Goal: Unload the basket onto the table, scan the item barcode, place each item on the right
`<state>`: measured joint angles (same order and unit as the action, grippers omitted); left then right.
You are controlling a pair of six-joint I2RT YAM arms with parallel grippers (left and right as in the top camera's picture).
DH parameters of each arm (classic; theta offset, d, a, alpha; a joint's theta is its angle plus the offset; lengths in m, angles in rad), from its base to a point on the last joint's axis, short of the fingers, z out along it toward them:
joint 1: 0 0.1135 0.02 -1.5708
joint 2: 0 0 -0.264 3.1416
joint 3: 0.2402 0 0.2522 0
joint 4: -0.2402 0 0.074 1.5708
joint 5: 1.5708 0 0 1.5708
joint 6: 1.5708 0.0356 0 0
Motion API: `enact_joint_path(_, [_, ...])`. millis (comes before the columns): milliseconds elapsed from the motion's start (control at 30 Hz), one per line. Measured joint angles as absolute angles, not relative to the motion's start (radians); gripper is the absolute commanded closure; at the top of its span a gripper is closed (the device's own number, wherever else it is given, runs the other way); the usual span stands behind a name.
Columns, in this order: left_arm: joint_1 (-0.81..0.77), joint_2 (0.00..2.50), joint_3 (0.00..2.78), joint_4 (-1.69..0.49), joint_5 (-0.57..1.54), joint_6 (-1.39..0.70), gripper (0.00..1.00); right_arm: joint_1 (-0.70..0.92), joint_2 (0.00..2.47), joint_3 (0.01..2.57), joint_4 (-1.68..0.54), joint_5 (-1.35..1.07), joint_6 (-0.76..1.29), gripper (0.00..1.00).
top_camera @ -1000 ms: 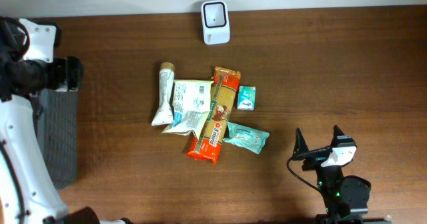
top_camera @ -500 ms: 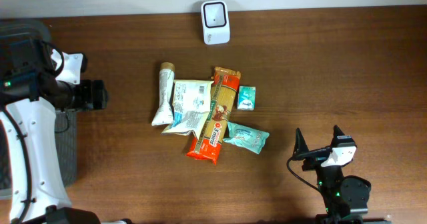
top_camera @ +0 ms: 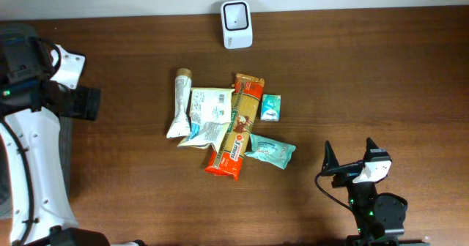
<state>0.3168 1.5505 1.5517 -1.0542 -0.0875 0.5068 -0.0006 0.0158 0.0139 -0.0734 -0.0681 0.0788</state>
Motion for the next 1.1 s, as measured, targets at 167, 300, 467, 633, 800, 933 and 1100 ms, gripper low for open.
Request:
enact_joint_path(167, [0.287,1.551,1.552,-1.005,0.118,0.514,0.01,-0.001,0.016,0.014,-0.073,-0.068,0.078,0.01])
enact_joint_path(300, [0.247,1.551,1.552,-0.973,0.203,0.467,0.01,-0.001,0.016,0.014,-0.073,-0.068,0.078,0.01])
enact_joint_path(467, [0.248,1.551,1.551,-0.813,0.228,0.255,0.01,-0.001,0.016,0.014,-0.073,-0.068,0.078,0.01])
enact_joint_path(633, [0.248,1.55,1.551,-0.717,0.233,0.196,0.01,-0.001,0.016,0.014,-0.074,-0.059,0.078,0.01])
enact_joint_path(800, [0.248,1.55,1.551,-0.717,0.233,0.178,0.01,-0.001,0.016,0.014,-0.074,-0.049,0.078,0.01])
enact_joint_path(933, [0.248,1.551,1.551,-0.718,0.233,0.177,0.0,-0.001,0.016,0.014,-0.074,-0.049,0.079,0.01])
enact_joint_path(1100, [0.248,1.551,1.551,-0.718,0.233,0.175,0.01,-0.001,0.016,0.014,-0.074,-0.05,0.079,0.01])
